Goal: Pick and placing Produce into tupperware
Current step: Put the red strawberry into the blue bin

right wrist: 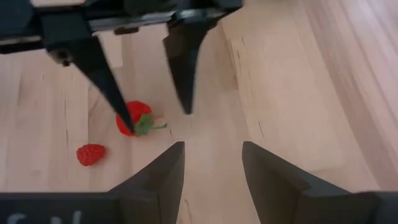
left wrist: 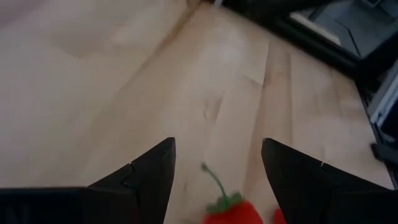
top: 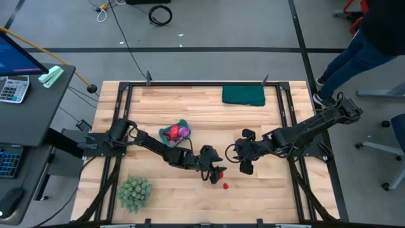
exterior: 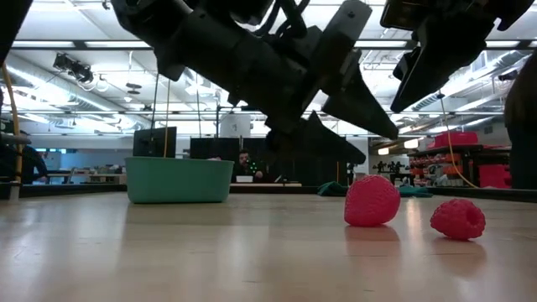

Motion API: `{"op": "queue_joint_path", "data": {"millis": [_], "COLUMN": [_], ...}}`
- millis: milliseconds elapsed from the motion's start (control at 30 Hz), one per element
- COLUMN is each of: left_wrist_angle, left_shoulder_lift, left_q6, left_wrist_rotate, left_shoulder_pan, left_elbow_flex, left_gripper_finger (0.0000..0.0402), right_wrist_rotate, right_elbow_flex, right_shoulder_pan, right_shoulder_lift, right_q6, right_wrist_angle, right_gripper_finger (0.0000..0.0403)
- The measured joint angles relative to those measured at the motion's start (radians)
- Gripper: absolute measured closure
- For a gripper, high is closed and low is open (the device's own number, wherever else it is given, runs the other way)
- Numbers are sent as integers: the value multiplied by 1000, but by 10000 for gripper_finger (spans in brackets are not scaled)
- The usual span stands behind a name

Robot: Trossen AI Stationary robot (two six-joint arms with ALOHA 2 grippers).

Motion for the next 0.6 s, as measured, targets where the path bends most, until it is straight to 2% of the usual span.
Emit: {"op": "queue_joint_path", "data": {"millis": [300, 600], "left_wrist_angle": [71, 96], "left_shoulder_lift": [83, 91], "left_q6": [-47, -51], "left_wrist_rotate": [1, 0], "left_shoulder_pan": [-12, -18], "left_elbow_flex": [0, 0], "left_gripper_finger": [168, 171], "right_wrist_rotate": [29, 29], "right_elbow_flex": [0, 0], "right_shoulder_pan": [0, 0], "right_shoulder_lift": [0, 0], "right_q6": [0, 0], "right_wrist_angle": [3, 6], "right_gripper_finger": [233, 233]}}
